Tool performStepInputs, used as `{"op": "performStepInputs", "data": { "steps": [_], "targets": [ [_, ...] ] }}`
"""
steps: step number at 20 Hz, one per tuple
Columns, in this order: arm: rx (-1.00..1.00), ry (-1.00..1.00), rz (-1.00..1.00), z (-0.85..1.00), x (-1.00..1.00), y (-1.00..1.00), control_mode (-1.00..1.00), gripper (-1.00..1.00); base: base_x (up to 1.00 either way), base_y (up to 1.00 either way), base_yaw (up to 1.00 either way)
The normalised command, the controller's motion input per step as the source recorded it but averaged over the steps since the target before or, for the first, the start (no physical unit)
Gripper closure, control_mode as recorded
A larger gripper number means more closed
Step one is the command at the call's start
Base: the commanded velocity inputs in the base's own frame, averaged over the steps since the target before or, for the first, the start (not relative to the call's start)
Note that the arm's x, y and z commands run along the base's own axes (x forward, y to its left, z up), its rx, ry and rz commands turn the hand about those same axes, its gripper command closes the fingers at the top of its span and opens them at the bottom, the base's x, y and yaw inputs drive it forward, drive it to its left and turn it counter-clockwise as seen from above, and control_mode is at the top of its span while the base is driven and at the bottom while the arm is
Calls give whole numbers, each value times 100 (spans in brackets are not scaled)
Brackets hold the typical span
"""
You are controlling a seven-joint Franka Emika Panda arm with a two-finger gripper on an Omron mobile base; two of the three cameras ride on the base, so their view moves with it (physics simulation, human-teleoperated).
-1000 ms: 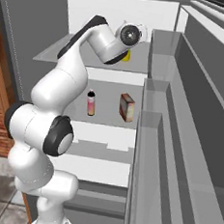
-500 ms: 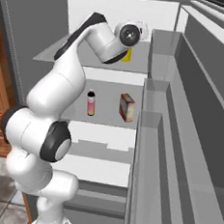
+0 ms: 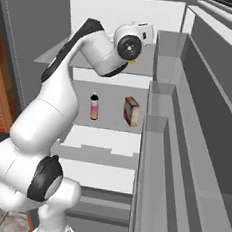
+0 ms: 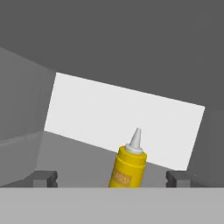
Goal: Place the ketchup and mustard from the counter to the top shelf of the fridge. If the existing items in the fridge are on the top shelf, move them to other shelves.
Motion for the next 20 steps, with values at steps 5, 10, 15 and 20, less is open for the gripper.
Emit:
{"op": "performStepInputs", "data": {
  "steps": [5, 10, 15, 20],
  "targets": [
    [2, -15, -2, 32, -100, -8, -100, -100, 0, 0, 0],
    [0, -19, -1, 54, -100, 6, -100, -100, 0, 0, 0],
    [-6, -19, 0, 43, -100, 43, -100, -100, 0, 0, 0],
    [-17, -21, 1, 3, -100, 84, -100, -100, 0, 0, 0]
  ]
}}
